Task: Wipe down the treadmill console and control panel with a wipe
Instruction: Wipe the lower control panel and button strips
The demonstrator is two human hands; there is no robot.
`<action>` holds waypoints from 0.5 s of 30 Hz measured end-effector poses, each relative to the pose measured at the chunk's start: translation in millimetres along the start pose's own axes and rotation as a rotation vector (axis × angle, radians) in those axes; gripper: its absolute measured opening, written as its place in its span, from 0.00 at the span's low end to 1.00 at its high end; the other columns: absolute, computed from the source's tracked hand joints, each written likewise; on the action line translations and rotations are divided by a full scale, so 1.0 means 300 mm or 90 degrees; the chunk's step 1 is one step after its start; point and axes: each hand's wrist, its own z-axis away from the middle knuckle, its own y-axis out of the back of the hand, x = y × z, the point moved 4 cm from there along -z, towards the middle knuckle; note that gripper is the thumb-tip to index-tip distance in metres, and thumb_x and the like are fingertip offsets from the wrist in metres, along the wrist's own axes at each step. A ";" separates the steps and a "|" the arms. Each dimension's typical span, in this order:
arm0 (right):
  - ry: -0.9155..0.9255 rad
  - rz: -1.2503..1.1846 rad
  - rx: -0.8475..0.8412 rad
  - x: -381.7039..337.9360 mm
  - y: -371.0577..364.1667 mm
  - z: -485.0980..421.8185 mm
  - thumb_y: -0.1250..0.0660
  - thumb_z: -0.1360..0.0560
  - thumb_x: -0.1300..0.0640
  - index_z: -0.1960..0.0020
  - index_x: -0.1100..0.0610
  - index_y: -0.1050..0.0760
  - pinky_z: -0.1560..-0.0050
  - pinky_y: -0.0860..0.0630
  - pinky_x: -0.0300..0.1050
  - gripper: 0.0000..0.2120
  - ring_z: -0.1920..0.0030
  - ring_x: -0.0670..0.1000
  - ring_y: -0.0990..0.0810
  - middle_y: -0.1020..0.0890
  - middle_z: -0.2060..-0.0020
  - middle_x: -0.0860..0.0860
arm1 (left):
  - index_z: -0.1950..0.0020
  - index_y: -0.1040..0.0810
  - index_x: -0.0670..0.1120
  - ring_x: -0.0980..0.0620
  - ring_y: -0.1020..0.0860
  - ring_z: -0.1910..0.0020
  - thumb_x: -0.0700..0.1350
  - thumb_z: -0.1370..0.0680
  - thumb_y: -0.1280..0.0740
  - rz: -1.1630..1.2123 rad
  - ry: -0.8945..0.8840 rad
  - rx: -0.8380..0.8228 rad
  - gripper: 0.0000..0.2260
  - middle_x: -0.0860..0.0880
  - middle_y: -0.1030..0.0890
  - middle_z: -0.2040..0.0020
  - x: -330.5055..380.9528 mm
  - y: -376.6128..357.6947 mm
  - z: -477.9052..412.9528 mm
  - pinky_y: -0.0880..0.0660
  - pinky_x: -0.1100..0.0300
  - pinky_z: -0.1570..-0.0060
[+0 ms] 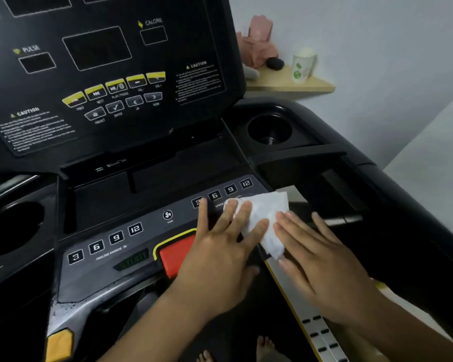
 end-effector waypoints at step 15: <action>-0.124 -0.108 0.131 0.023 -0.048 0.099 0.47 0.21 0.55 0.29 0.61 0.32 0.26 0.48 0.58 0.23 0.24 0.48 0.43 0.33 0.28 0.53 | 0.22 0.56 0.36 0.35 0.59 0.23 0.54 0.22 0.41 -0.097 -0.086 0.008 0.38 0.35 0.56 0.21 0.187 -0.047 -0.075 0.61 0.33 0.28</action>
